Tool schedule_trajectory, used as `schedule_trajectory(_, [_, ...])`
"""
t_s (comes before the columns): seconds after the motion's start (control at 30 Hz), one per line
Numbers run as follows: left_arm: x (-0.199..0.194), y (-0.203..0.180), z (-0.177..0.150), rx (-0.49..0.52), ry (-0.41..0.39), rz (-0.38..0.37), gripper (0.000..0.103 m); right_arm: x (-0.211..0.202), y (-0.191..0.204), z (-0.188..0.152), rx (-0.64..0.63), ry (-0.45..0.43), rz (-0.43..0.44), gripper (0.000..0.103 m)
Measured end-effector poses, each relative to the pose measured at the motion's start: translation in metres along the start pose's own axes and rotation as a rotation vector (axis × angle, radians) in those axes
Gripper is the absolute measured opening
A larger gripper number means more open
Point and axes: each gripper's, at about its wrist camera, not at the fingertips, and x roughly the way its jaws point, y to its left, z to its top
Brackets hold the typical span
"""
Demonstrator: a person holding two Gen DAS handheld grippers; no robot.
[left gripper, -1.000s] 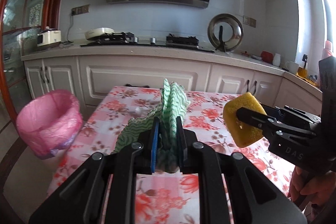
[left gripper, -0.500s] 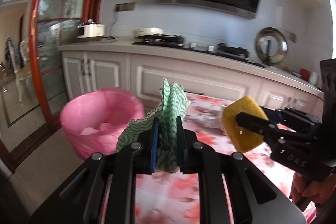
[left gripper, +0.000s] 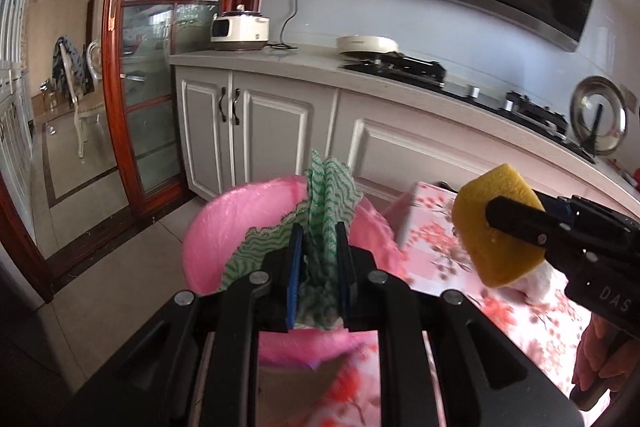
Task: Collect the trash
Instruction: 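Carry the green cloth and yellow sponge over the pink bin with both tools, then open both tools to drop the cloth and sponge into the bin, then move both open tools back over the table toward the remaining trash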
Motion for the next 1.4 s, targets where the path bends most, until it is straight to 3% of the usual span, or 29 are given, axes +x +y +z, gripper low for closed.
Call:
schedule_trajectory(0.47, [0.072, 0.049, 0.012, -0.121, 0.025, 0.049, 0.020, 0.091, -0.003, 0.016, -0.026, 0.071, 0.068, 0.036])
schedule_trajectory(0.53, [0.077, 0.052, 0.010, -0.122, 0.023, 0.053, 0.024, 0.099, -0.003, 0.016, -0.020, 0.072, 0.071, 0.036])
schedule_trajectory(0.6, [0.081, 0.056, 0.010, -0.125, 0.020, 0.059, 0.041, 0.106, -0.004, 0.015, -0.014, 0.076, 0.074, 0.038])
schedule_trajectory(0.63, [0.081, 0.057, 0.008, -0.130, 0.015, 0.067, 0.044, 0.108, -0.004, 0.014, -0.010, 0.080, 0.075, 0.040])
schedule_trajectory(0.77, [0.075, 0.066, 0.007, -0.148, 0.003, 0.102, 0.054, 0.109, -0.003, 0.014, -0.014, 0.070, 0.058, 0.063])
schedule_trajectory(0.93, [0.051, 0.066, 0.007, -0.139, -0.034, 0.158, 0.069, 0.087, -0.003, 0.015, -0.035, 0.041, 0.050, 0.063])
schedule_trajectory(1.0, [0.037, 0.061, 0.007, -0.120, -0.059, 0.197, 0.084, 0.070, -0.004, 0.014, -0.035, 0.025, 0.041, 0.063])
schedule_trajectory(1.1, [0.010, 0.045, 0.006, -0.087, -0.114, 0.239, 0.098, 0.039, -0.013, 0.009, -0.016, -0.003, 0.021, 0.063])
schedule_trajectory(1.2, [-0.013, 0.023, 0.001, -0.041, -0.155, 0.235, 0.098, 0.001, -0.025, -0.004, 0.016, -0.033, -0.015, 0.069])
schedule_trajectory(1.4, [-0.035, -0.046, -0.026, 0.081, -0.167, 0.134, 0.098, -0.069, -0.054, -0.048, 0.032, -0.060, -0.132, 0.076])
